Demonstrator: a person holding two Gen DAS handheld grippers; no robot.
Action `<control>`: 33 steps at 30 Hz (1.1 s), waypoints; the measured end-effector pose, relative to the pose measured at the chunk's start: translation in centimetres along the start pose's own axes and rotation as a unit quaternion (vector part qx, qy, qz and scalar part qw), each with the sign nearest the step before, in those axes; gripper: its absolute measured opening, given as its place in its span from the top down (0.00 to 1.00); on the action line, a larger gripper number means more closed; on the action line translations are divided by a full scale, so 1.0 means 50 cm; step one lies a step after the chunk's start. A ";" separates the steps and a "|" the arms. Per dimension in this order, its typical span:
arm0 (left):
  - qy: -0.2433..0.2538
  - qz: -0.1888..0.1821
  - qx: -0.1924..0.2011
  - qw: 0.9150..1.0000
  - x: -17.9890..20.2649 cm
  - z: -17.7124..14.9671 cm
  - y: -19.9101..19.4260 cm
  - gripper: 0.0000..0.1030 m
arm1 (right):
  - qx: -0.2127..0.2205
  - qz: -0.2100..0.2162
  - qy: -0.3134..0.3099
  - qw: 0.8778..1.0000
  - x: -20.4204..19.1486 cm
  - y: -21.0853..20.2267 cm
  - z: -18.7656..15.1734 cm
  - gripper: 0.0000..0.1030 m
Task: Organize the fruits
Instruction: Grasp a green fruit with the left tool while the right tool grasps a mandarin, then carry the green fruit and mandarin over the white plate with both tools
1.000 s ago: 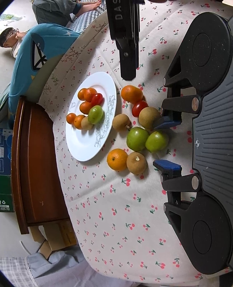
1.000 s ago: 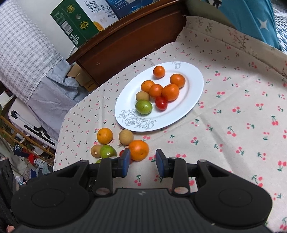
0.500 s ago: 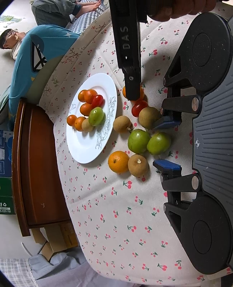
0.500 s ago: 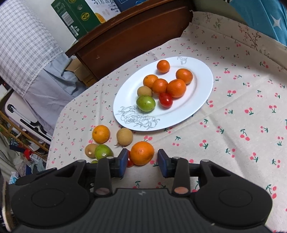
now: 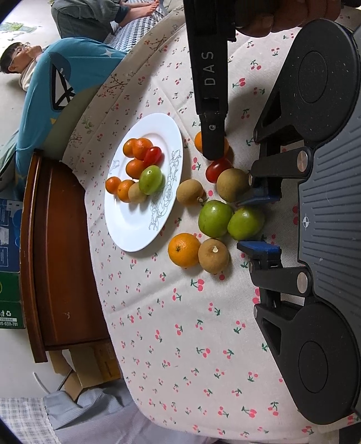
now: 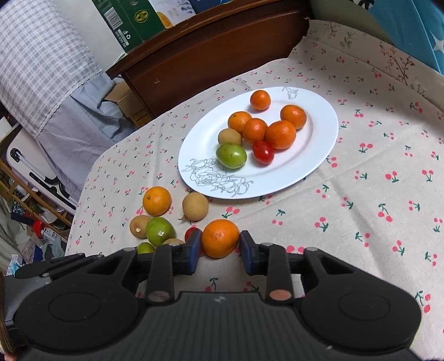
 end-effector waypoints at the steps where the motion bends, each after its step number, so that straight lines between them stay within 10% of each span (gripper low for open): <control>1: 0.000 0.001 0.001 1.000 0.000 0.000 -0.002 0.77 | 0.000 0.000 -0.001 1.000 0.000 -0.001 0.000 0.71; 33: -0.020 0.000 0.079 0.997 0.001 0.090 -0.078 0.77 | 0.047 0.037 -0.010 0.998 -0.021 -0.101 0.051 0.71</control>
Point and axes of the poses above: each gripper's, at about its wrist camera, not at the fingertips, and y roughly the way its jaws point, x to its right, z to its top, the point moved 2 cm from there along y, roughly the way its jaws point, and after that the axes turned 6 degrees about y, right-handed, at the moved point
